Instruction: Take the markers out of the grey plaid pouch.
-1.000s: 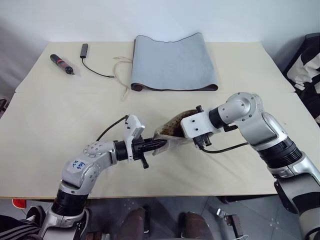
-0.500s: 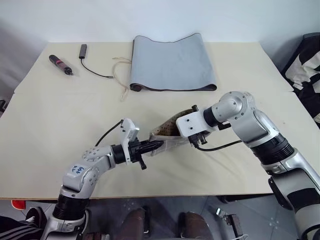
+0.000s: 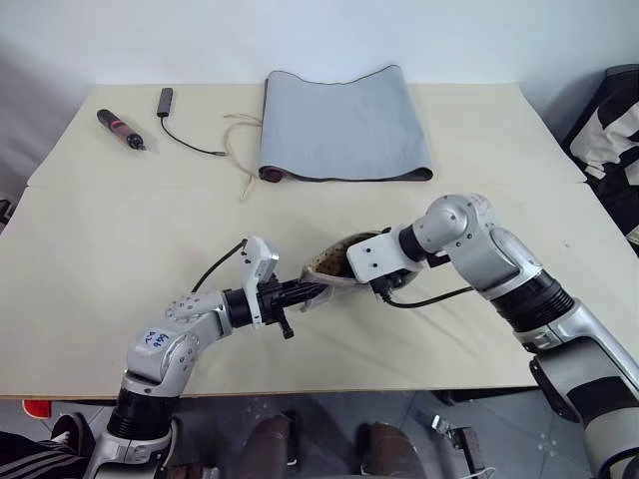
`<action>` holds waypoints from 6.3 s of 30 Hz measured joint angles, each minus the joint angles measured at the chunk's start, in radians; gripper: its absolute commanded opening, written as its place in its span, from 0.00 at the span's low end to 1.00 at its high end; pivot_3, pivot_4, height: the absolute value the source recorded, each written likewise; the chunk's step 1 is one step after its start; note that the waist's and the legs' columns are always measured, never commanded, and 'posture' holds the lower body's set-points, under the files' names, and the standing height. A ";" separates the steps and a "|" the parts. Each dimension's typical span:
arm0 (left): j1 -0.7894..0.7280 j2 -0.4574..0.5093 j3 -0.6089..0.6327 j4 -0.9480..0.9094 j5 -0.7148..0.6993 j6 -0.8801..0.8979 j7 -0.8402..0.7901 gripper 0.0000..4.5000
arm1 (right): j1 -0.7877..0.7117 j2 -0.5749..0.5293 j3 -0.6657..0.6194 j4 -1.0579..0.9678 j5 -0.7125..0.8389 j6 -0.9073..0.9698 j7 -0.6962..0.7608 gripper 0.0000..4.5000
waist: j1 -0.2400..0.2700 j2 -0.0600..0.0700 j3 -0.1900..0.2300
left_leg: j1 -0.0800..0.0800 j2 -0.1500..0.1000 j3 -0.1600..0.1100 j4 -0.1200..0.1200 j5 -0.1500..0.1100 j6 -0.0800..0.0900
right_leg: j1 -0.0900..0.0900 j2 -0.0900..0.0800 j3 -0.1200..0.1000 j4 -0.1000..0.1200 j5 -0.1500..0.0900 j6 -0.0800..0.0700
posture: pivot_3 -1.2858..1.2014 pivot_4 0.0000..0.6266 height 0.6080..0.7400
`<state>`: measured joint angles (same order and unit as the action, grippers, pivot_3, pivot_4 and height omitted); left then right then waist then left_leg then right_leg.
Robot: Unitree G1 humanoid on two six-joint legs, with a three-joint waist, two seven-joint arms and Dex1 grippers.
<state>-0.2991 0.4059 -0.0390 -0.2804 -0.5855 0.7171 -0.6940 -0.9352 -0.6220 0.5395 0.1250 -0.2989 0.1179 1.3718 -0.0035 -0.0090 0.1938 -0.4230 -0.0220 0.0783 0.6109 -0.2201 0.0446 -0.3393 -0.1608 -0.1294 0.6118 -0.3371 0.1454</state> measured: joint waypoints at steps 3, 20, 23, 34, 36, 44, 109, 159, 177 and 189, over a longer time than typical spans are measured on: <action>0.002 0.000 0.004 0.000 0.000 0.000 0.000 0.00 | -0.001 0.005 0.000 0.004 -0.001 -0.008 -0.010 0.54 | 0.000 0.000 0.000 | 0.000 0.000 0.000 0.000 0.000 0.000 | 0.000 0.000 0.000 0.000 0.000 0.000 | 0.52 0.24 1.00; 0.015 -0.007 0.031 0.001 -0.003 -0.006 -0.003 0.00 | 0.005 0.039 -0.031 0.007 0.022 0.035 -0.002 0.13 | 0.000 0.000 0.000 | 0.000 0.000 0.000 0.000 0.000 0.000 | 0.000 0.000 0.000 0.000 0.000 0.000 | 0.52 0.24 1.00; 0.008 -0.011 0.040 -0.006 -0.014 -0.024 -0.008 0.00 | 0.005 0.011 -0.058 -0.047 0.054 0.080 0.015 0.13 | 0.003 0.000 0.000 | 0.000 0.000 0.000 0.000 0.000 0.000 | 0.000 0.000 0.000 0.000 0.000 0.000 | 0.52 0.24 1.00; 0.006 -0.011 0.032 -0.014 -0.020 -0.039 0.001 0.00 | 0.005 -0.052 -0.091 -0.072 0.097 0.122 -0.011 0.13 | 0.003 0.000 0.000 | 0.000 0.000 0.000 0.000 0.000 0.000 | 0.000 0.000 0.000 -0.001 0.000 0.000 | 0.52 0.24 1.00; 0.008 -0.012 0.032 -0.013 -0.039 -0.001 0.008 0.00 | 0.004 -0.060 -0.089 -0.062 0.080 0.124 -0.030 0.13 | 0.003 0.000 0.000 | 0.000 0.000 0.000 0.000 0.000 0.000 | 0.000 0.000 0.000 -0.001 0.000 0.000 | 0.52 0.24 1.00; 0.005 -0.014 0.044 -0.005 -0.046 0.002 0.032 0.00 | 0.004 -0.057 -0.098 -0.083 0.123 0.198 -0.023 0.13 | 0.003 0.000 0.000 | 0.000 0.000 0.000 0.000 0.000 0.000 | 0.000 0.000 0.000 -0.001 0.000 0.000 | 0.52 0.24 1.00; 0.002 -0.002 0.126 0.096 0.031 -0.090 0.036 0.00 | 0.095 -0.266 -0.420 -0.035 0.425 0.264 -0.068 0.29 | 0.004 0.000 0.001 | 0.000 0.002 0.007 0.001 -0.005 0.001 | -0.001 -0.003 0.003 -0.004 0.001 0.001 | 0.52 0.24 1.00; -0.012 -0.003 0.079 0.039 -0.013 0.000 0.033 0.00 | -0.060 -0.020 -0.252 0.018 0.382 0.149 -0.080 0.29 | 0.002 -0.002 0.001 | 0.000 0.001 0.009 0.001 -0.005 0.002 | -0.003 -0.002 0.004 0.000 0.001 0.002 | 0.52 0.24 1.00; -0.033 -0.005 0.067 0.039 -0.012 0.000 0.032 0.00 | -0.007 -0.030 -0.194 -0.015 0.285 0.106 -0.063 0.29 | 0.002 -0.002 0.001 | 0.000 0.002 0.009 0.001 -0.005 0.002 | -0.003 -0.001 0.005 0.000 0.001 0.001 | 0.52 0.24 1.00; -0.033 -0.004 0.061 0.039 -0.013 0.005 0.030 0.00 | 0.003 -0.005 -0.143 0.025 0.190 0.015 -0.104 0.29 | 0.002 -0.002 0.001 | 0.000 0.002 0.009 0.001 -0.005 0.002 | -0.002 0.000 0.005 0.000 0.001 0.001 | 0.52 0.24 1.00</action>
<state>-0.3318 0.4021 0.0217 -0.2415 -0.5988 0.7221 -0.6638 -0.9324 -0.6271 0.3969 0.1496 -0.1085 0.1333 1.2679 -0.0019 -0.0112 0.1948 -0.4228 -0.0198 0.0876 0.6120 -0.2251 0.0468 -0.3417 -0.1613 -0.1240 0.6118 -0.3357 0.1467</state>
